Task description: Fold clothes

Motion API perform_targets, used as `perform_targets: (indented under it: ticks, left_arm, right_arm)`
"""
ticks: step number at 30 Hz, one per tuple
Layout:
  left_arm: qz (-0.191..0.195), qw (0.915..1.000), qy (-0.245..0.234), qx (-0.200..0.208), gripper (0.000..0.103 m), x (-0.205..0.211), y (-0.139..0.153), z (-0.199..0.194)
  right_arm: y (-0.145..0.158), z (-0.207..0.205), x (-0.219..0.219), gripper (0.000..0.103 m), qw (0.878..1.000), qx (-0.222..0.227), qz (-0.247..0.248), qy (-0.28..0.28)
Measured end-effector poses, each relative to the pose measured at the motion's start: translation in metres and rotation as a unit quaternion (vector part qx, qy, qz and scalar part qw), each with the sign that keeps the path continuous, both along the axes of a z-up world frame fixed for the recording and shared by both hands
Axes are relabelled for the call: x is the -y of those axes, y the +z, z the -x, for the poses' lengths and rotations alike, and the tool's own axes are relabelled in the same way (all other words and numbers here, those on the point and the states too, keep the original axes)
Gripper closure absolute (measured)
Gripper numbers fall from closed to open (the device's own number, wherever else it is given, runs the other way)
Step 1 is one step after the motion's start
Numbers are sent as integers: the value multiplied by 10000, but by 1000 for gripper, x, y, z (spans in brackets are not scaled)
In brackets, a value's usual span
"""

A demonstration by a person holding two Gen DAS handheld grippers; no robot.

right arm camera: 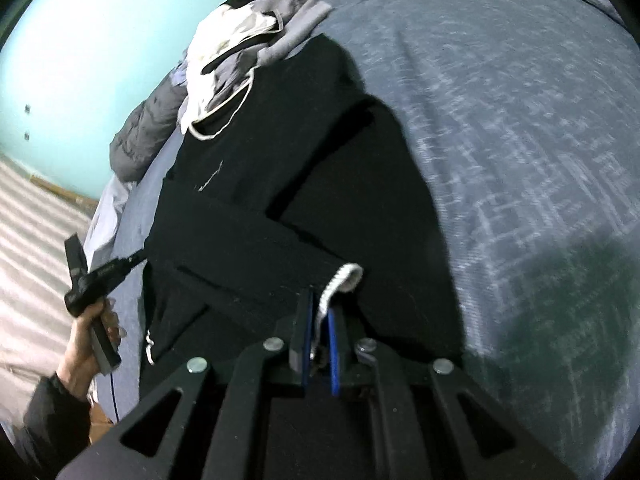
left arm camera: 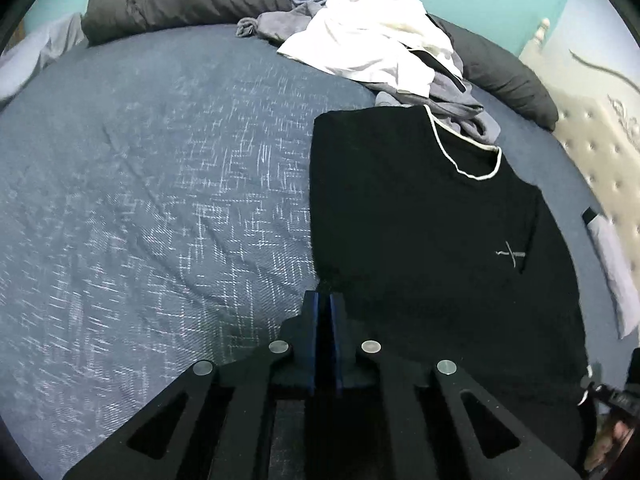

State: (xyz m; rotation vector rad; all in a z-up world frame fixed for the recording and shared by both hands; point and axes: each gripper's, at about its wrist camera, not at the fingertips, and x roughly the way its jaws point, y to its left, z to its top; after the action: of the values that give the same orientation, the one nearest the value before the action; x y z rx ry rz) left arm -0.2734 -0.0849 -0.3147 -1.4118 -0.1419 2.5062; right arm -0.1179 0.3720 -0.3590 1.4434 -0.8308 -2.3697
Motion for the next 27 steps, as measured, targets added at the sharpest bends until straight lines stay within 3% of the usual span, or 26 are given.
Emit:
perform_targets:
  ticks: [4, 6, 10, 17, 20, 22, 24, 27]
  left_arm:
    - [25, 9999, 17, -127, 83, 2, 10, -5]
    - [18, 9998, -9, -202, 65, 0, 14, -7]
    - [163, 9996, -173, -146, 64, -12, 10, -9]
    - [-45, 10000, -44, 71, 63, -11, 10, -26]
    - [-62, 9999, -56, 85, 55, -3, 25, -48]
    - [-11, 9999, -148, 78, 53, 1, 34, -65]
    - [34, 9996, -259, 73, 49, 9, 45, -85]
    - [30, 9990, -398, 214, 41, 23, 55, -117]
  right_arm:
    - [17, -8, -15, 96, 9991, -130, -208, -352]
    - [30, -9, -18, 94, 9979, -434, -231, -428]
    - [36, 2, 2, 94, 9970, -757, -152, -8]
    - [-5, 16, 20, 94, 9991, -3, -159, 384]
    - [6, 11, 8, 94, 9998, -69, -105, 154]
    - [19, 7, 7, 88, 9995, -128, -193, 204]
    - [33, 1, 6, 63, 9990, -136, -228, 373]
    - [46, -13, 7, 60, 9963, -14, -520, 684]
